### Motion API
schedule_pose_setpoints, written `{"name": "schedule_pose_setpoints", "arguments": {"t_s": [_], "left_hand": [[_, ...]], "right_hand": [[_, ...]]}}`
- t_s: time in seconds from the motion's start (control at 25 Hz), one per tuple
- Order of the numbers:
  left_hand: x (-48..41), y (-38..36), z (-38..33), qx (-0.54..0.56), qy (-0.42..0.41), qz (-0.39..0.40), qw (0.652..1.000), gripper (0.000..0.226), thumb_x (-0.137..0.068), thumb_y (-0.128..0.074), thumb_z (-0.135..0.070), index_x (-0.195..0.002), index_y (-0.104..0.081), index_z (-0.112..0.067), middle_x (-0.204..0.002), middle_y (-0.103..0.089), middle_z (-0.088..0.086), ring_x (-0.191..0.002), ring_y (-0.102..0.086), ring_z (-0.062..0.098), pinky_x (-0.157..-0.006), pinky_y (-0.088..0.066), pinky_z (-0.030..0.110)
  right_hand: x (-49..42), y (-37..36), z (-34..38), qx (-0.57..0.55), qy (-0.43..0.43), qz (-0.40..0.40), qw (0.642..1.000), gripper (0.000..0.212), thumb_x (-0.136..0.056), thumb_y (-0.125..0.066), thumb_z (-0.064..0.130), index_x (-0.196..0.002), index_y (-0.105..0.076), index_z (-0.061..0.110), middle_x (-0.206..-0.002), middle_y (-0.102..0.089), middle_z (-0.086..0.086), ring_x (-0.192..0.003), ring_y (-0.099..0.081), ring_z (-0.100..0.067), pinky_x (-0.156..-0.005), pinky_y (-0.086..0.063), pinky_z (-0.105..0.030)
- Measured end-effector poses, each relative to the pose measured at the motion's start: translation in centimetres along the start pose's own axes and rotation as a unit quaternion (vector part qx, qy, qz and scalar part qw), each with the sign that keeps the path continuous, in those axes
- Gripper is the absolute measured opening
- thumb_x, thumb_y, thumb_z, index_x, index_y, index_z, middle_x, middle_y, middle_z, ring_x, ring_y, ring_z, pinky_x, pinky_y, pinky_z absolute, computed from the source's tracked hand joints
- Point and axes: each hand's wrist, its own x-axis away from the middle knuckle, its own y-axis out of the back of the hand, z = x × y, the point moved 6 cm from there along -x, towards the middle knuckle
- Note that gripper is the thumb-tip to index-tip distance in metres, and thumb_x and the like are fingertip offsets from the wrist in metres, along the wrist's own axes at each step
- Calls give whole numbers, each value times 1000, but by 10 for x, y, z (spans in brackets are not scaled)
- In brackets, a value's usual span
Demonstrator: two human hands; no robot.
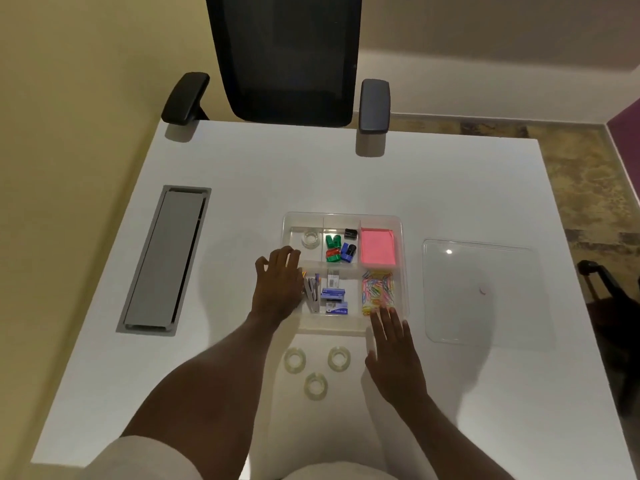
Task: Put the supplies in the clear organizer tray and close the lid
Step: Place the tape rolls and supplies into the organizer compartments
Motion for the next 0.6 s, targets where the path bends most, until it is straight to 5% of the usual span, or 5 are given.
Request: {"name": "schedule_pose_setpoints", "arguments": {"t_s": [0.28, 0.6], "left_hand": [[82, -1, 9, -15, 15, -31, 999, 32, -101, -51, -20, -131, -59, -15, -132, -59, 8, -119, -59, 31, -95, -44, 46], [178, -56, -14, 50, -28, 135, 989, 32, -96, -51, -30, -127, -60, -22, -129, -56, 0, -121, -55, 26, -104, -38, 43]], "right_hand": [[7, -7, 8, 14, -3, 60, 998, 79, -96, -54, 25, -160, -11, 10, -169, -7, -13, -157, -2, -31, -129, -5, -48], [6, -14, 2, -11, -8, 64, 998, 87, -92, -57, 25, -161, -5, 15, -170, -3, -8, -158, 3, -25, -129, 0, -45]]}}
